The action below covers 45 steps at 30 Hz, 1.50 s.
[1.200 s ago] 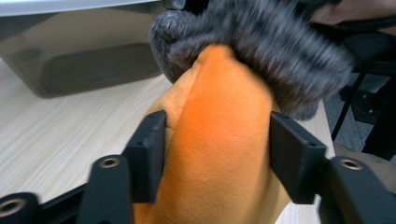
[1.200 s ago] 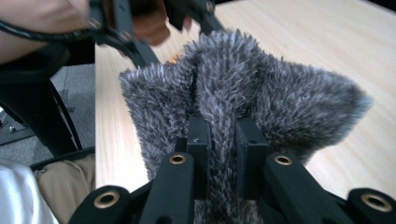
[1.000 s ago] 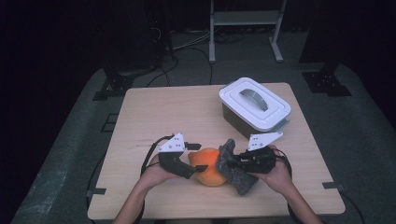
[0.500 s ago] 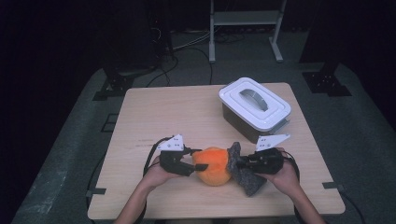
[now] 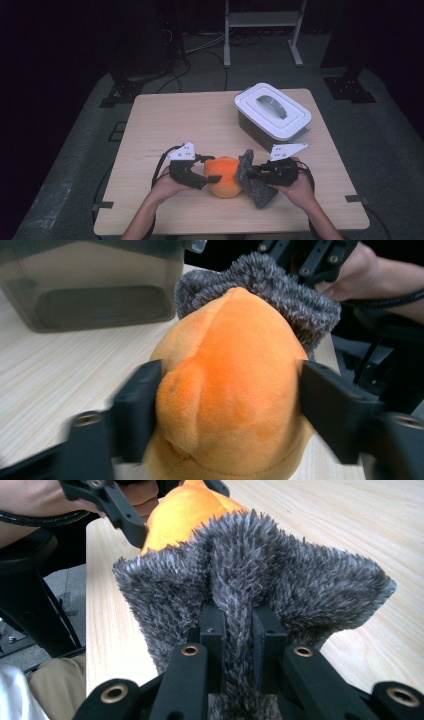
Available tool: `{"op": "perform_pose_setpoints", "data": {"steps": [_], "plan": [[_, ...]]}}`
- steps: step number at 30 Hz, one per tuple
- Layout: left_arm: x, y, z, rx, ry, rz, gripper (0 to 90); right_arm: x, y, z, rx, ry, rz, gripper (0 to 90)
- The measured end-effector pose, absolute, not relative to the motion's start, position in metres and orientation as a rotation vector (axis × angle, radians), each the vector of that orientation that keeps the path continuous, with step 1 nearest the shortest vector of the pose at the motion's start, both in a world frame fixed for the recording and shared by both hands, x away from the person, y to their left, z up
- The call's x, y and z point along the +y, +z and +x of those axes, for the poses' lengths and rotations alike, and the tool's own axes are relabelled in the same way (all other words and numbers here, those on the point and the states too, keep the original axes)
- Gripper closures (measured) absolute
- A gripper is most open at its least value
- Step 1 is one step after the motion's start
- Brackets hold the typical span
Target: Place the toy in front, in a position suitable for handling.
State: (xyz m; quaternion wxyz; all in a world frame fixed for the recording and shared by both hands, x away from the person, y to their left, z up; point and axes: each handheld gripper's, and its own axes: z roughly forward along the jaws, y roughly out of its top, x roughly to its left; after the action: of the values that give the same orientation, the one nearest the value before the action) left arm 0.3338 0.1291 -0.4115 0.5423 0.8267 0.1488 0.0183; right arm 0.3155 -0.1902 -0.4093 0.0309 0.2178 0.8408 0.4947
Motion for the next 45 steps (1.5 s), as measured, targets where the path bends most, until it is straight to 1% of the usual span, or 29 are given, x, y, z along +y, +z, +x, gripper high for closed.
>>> {"op": "perform_pose_setpoints", "data": {"steps": [1,4,5,7,9,12,14,16,22,27,29,30,31,34,36,37,39,41,43,45], "plan": [[0.129,-0.413,0.335,0.356,0.032,1.972,20.3,-0.19,-0.41,0.316,2.594,1.519,0.67,78.0],[0.129,-0.418,0.336,0.356,0.006,1.97,19.5,-0.191,-0.414,0.317,2.622,1.486,0.687,77.9],[0.13,-0.418,0.335,0.346,0.008,1.971,22.4,-0.192,-0.417,0.319,2.639,1.458,0.7,77.9],[0.131,-0.417,0.333,0.324,0.029,1.972,33.8,-0.194,-0.419,0.319,2.65,1.431,0.717,77.9],[0.133,-0.413,0.332,0.328,0.057,1.97,41.0,-0.197,-0.413,0.317,2.617,1.451,0.712,78.0],[0.133,-0.406,0.33,0.308,0.089,1.967,44.9,-0.196,-0.4,0.312,2.546,1.538,0.677,78.1],[0.131,-0.402,0.328,0.293,0.128,1.992,45.4,-0.195,-0.393,0.309,2.518,1.58,0.652,78.1],[0.129,-0.401,0.326,0.288,0.131,1.991,45.6,-0.191,-0.389,0.308,2.508,1.613,0.63,78.0],[0.131,-0.402,0.328,0.309,0.133,1.992,45.6,-0.187,-0.403,0.311,2.58,1.493,0.648,78.0],[0.126,-0.402,0.325,0.286,0.127,1.992,45.5,-0.188,-0.387,0.308,2.506,1.573,0.619,77.9],[0.125,-0.404,0.325,0.282,0.124,2.002,44.7,-0.184,-0.389,0.308,2.528,1.533,0.61,78.0],[0.125,-0.405,0.326,0.277,0.118,2.003,42.8,-0.184,-0.392,0.309,2.539,1.53,0.611,78.0],[0.125,-0.405,0.326,0.285,0.111,2.005,39.0,-0.183,-0.395,0.309,2.552,1.528,0.615,78.0],[0.125,-0.407,0.329,0.31,0.084,1.994,23.9,-0.184,-0.397,0.309,2.57,1.509,0.611,77.9],[0.124,-0.409,0.331,0.33,0.066,2.0,16.8,-0.184,-0.398,0.309,2.58,1.503,0.61,77.9],[0.123,-0.411,0.332,0.333,0.055,2.006,15.4,-0.184,-0.398,0.309,2.587,1.499,0.605,77.9],[0.124,-0.415,0.333,0.339,0.028,2.004,15.3,-0.184,-0.398,0.308,2.597,1.484,0.6,77.9],[0.125,-0.415,0.331,0.312,0.04,2.008,23.5,-0.184,-0.398,0.308,2.603,1.479,0.598,77.9],[0.124,-0.414,0.329,0.286,0.073,2.007,34.9,-0.185,-0.395,0.307,2.586,1.488,0.596,78.0],[0.124,-0.41,0.326,0.258,0.102,2.007,39.6,-0.186,-0.39,0.306,2.56,1.51,0.589,78.1]]}}
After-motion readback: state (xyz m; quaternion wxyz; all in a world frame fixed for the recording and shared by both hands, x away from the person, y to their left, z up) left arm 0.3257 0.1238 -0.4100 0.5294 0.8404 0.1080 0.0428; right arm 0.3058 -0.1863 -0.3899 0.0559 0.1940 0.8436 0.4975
